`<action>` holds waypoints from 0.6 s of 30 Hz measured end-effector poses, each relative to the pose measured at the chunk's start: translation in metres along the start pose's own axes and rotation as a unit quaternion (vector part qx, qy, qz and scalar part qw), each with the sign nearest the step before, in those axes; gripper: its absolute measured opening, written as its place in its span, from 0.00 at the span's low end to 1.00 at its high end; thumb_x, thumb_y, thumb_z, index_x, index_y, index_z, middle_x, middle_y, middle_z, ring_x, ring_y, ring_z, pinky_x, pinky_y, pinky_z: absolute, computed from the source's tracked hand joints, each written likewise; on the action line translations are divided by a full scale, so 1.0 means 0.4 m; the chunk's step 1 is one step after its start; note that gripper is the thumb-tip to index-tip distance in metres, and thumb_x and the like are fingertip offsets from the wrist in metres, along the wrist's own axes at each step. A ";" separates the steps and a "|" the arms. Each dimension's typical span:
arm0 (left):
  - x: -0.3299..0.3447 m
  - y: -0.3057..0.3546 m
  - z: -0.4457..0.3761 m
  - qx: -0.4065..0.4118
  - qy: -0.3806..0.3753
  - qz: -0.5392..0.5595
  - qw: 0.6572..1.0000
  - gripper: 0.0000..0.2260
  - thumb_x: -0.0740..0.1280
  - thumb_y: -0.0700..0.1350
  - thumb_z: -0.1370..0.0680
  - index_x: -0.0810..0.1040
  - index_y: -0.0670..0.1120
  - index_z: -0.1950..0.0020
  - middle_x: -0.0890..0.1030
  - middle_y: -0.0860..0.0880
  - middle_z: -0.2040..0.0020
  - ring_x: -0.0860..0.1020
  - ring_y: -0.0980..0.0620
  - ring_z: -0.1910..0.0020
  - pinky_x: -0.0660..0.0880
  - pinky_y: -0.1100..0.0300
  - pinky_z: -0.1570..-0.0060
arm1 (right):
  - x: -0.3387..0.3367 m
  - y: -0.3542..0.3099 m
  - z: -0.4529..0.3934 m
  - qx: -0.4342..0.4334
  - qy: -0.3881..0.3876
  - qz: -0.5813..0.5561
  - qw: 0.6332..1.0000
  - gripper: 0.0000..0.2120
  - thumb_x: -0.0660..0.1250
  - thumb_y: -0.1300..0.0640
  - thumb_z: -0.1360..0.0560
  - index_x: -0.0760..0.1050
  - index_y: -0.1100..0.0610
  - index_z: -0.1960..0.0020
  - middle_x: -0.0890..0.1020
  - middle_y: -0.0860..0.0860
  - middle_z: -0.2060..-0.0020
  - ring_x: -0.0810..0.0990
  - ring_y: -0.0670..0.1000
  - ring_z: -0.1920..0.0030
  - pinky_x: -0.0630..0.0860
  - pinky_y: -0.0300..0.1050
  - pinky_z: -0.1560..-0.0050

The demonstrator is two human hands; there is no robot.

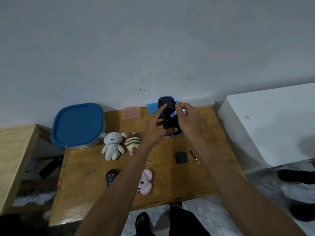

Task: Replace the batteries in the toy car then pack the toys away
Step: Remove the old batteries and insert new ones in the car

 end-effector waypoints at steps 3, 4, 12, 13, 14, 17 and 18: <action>0.003 -0.020 -0.005 -0.010 -0.007 -0.019 1.000 0.44 0.82 0.51 0.34 0.64 0.63 0.22 0.75 0.53 0.30 0.77 0.49 0.34 0.78 0.40 0.37 | -0.004 -0.003 -0.023 -0.031 0.001 0.031 0.999 0.12 0.60 0.58 0.19 0.81 0.58 0.44 0.82 0.48 0.54 0.78 0.38 0.56 0.71 0.26 0.60; 0.006 -0.029 -0.006 -0.014 -0.012 -0.026 0.999 0.45 0.82 0.52 0.34 0.64 0.63 0.22 0.75 0.53 0.29 0.76 0.48 0.33 0.77 0.40 0.37 | -0.002 0.003 -0.031 -0.041 -0.001 0.046 0.998 0.12 0.59 0.58 0.19 0.81 0.58 0.44 0.82 0.50 0.50 0.78 0.41 0.54 0.71 0.27 0.59; 0.055 -0.177 -0.005 -0.120 -0.073 -0.018 0.990 0.48 0.82 0.41 0.32 0.61 0.62 0.20 0.69 0.48 0.24 0.71 0.45 0.28 0.76 0.40 0.36 | -0.037 0.102 -0.082 -0.053 0.020 0.093 0.994 0.12 0.59 0.57 0.17 0.80 0.61 0.44 0.81 0.54 0.54 0.78 0.50 0.54 0.74 0.37 0.56; 0.063 -0.201 -0.002 -0.140 -0.078 -0.011 0.987 0.48 0.82 0.40 0.32 0.60 0.60 0.20 0.69 0.47 0.25 0.71 0.44 0.29 0.77 0.40 0.36 | -0.044 0.121 -0.089 -0.047 0.025 0.095 0.994 0.12 0.59 0.57 0.17 0.80 0.61 0.45 0.81 0.54 0.54 0.78 0.51 0.54 0.77 0.43 0.55; 0.072 -0.225 0.001 -0.158 -0.086 -0.004 0.984 0.48 0.81 0.38 0.32 0.59 0.60 0.20 0.69 0.46 0.25 0.71 0.43 0.29 0.77 0.41 0.36 | -0.051 0.143 -0.096 -0.041 0.030 0.094 0.994 0.12 0.59 0.57 0.18 0.80 0.61 0.46 0.81 0.54 0.54 0.79 0.52 0.55 0.79 0.48 0.54; 0.098 -0.294 0.001 -0.202 -0.107 0.015 0.973 0.50 0.81 0.35 0.33 0.59 0.62 0.20 0.68 0.46 0.24 0.71 0.42 0.28 0.76 0.39 0.35 | -0.060 0.220 -0.117 -0.001 0.020 0.057 0.998 0.11 0.58 0.58 0.18 0.79 0.59 0.47 0.81 0.55 0.55 0.82 0.51 0.66 0.82 0.54 0.65; 0.106 -0.312 0.000 -0.211 -0.111 0.018 0.971 0.50 0.81 0.34 0.33 0.60 0.63 0.21 0.68 0.47 0.24 0.70 0.41 0.27 0.75 0.39 0.34 | -0.060 0.245 -0.124 0.016 0.009 0.045 0.999 0.10 0.58 0.59 0.17 0.79 0.58 0.46 0.81 0.56 0.56 0.82 0.50 0.70 0.82 0.50 0.68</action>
Point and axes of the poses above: each hand's wrist, its own z-axis away from the middle knuckle, its own x-axis out of the palm, y = z × x, the point moved 10 cm from there along -z, towards the middle knuckle
